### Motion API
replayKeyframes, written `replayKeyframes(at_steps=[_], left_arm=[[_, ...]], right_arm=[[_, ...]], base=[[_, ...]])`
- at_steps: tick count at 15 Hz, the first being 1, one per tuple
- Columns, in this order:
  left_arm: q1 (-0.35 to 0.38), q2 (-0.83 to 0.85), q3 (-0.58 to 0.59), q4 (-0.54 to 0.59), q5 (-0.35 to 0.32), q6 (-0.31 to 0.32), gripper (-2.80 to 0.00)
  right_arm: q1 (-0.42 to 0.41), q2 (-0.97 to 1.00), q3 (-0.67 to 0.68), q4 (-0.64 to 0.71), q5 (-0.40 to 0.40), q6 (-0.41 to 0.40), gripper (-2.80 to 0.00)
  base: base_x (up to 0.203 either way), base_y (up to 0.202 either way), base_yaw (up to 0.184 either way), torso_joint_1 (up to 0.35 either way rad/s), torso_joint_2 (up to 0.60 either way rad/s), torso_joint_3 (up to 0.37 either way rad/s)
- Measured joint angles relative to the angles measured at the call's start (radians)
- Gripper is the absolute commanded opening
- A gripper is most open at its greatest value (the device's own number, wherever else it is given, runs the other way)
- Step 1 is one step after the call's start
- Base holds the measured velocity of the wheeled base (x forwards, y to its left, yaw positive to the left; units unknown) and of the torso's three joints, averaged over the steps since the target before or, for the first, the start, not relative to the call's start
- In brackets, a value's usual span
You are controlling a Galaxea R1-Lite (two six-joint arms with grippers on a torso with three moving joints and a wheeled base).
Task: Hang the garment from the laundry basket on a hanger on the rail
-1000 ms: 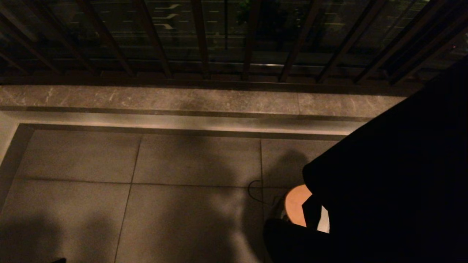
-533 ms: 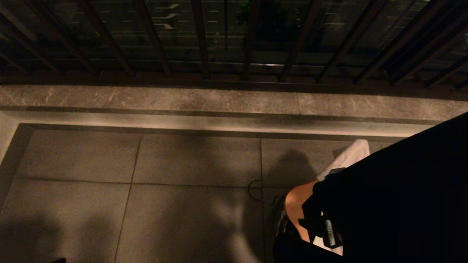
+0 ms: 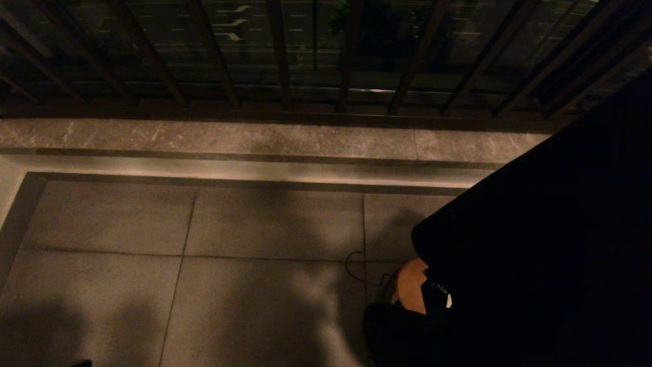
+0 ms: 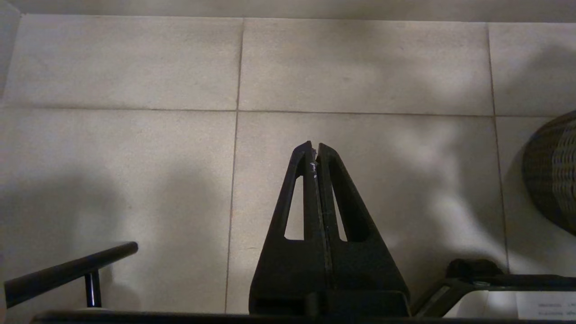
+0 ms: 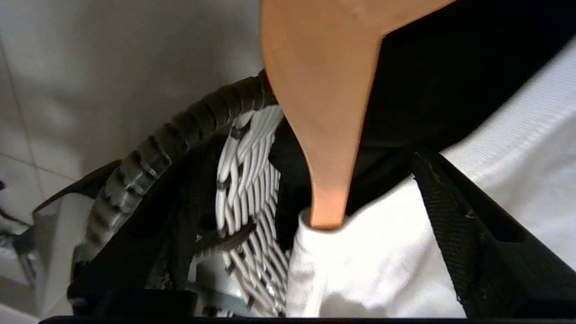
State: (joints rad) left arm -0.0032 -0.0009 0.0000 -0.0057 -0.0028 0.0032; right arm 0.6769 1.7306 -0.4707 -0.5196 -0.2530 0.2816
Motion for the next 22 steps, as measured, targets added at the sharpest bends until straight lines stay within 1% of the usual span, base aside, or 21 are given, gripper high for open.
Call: replayKeyframes(at_steps=[6, 9, 11, 14, 17, 20, 22], left_arm=[[0.000, 0.000, 0.000, 0.000, 0.000, 0.000, -2.80], [0.000, 0.000, 0.000, 0.000, 0.000, 0.000, -2.80], [0.000, 0.000, 0.000, 0.000, 0.000, 0.000, -2.80], [0.000, 0.000, 0.000, 0.000, 0.000, 0.000, -2.80], [0.000, 0.000, 0.000, 0.000, 0.000, 0.000, -2.80], [0.000, 0.000, 0.000, 0.000, 0.000, 0.000, -2.80], [0.000, 0.000, 0.000, 0.001, 0.000, 0.000, -2.80]], right_arm=[[0.005, 0.112, 0.053, -0.183, -0.012, -0.064, -2.80], [0.005, 0.112, 0.075, -0.195, -0.010, -0.071, -2.80], [0.005, 0.026, 0.082, -0.159, -0.008, -0.084, -2.80], [-0.005, -0.200, 0.052, -0.007, -0.008, -0.098, -2.80], [-0.017, -0.471, -0.042, 0.228, -0.003, -0.087, -2.80], [-0.030, -0.692, -0.162, 0.468, 0.002, -0.020, -2.80], [-0.064, -0.798, -0.227, 0.548, 0.003, 0.022, -2.80]], base=[[0.000, 0.000, 0.000, 0.000, 0.00, 0.000], [0.000, 0.000, 0.000, 0.000, 0.00, 0.000], [0.000, 0.000, 0.000, 0.000, 0.00, 0.000], [0.000, 0.000, 0.000, 0.000, 0.00, 0.000], [0.000, 0.000, 0.000, 0.000, 0.00, 0.000], [0.000, 0.000, 0.000, 0.000, 0.00, 0.000], [0.000, 0.000, 0.000, 0.000, 0.00, 0.000]])
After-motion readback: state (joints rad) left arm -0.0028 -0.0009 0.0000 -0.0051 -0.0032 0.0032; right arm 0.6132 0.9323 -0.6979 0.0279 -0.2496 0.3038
